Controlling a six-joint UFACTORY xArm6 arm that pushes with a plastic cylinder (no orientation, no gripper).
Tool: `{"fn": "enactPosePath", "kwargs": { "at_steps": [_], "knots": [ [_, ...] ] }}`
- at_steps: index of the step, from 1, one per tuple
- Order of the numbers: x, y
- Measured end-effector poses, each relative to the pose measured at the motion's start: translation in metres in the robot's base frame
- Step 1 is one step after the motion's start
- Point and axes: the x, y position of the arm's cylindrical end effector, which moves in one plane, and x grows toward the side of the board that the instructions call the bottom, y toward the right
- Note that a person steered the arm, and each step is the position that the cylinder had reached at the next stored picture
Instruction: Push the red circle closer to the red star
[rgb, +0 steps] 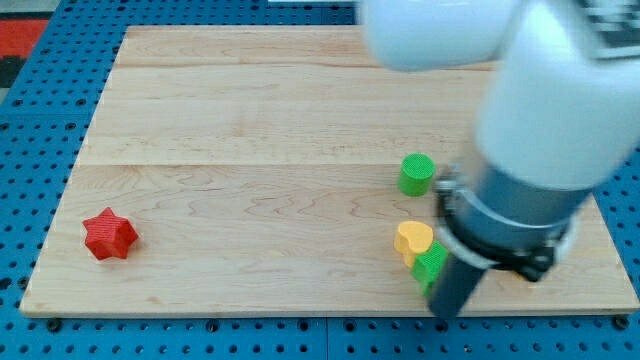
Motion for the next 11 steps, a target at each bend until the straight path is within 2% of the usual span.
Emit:
{"fn": "enactPosePath", "kwargs": {
  "at_steps": [1,2,4,5,6,7,8,10,11],
  "knots": [
    [-0.002,0.004],
    [0.001,0.055],
    [-0.048,0.121],
    [-0.082,0.099],
    [-0.087,0.07],
    [-0.053,0.119],
    [-0.051,0.068],
    [-0.098,-0.013],
    [-0.104,0.015]
  ]
}}
